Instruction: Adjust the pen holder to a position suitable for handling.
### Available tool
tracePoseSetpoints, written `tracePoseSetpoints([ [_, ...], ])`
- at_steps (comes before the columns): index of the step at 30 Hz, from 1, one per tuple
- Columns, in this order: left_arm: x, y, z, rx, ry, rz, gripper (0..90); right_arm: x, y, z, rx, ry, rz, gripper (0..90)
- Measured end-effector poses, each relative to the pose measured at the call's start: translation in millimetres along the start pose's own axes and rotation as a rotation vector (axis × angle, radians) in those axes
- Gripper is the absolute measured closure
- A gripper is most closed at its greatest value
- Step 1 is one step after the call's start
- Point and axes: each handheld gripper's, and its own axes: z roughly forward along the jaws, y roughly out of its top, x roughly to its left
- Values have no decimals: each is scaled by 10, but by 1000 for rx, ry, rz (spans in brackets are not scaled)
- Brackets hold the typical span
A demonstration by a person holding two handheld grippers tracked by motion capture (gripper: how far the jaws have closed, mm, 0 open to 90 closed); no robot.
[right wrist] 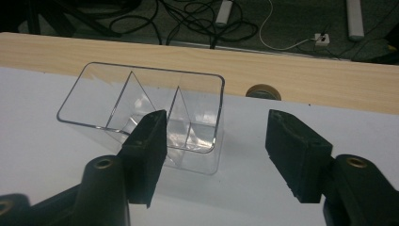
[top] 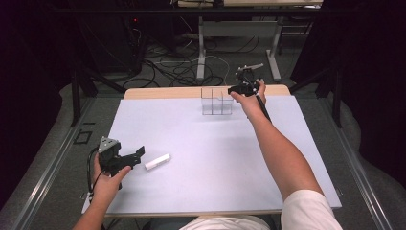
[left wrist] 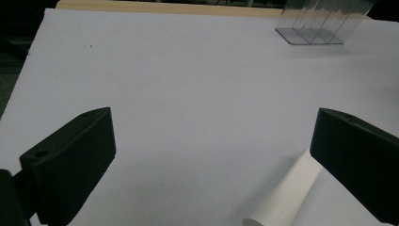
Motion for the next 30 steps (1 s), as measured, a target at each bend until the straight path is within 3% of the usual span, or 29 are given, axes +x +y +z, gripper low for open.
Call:
tracePoseSetpoints([
  [3, 5, -3, -9, -1, 2, -6, 6, 29, 27, 76, 8, -10, 5, 455],
  [11, 19, -16, -16, 1, 9, -14, 9, 38, 36, 180, 19, -27, 4, 510],
  [19, 4, -21, -15, 2, 9, -17, 11, -14, 20, 278, 39, -32, 32, 526],
  [27, 1, -28, -9, 11, 8, -16, 14, -50, -20, 399, 70, -62, 18, 537],
  [30, 5, -31, -5, 12, 7, -17, 15, -51, -32, 419, 92, -50, 24, 571],
])
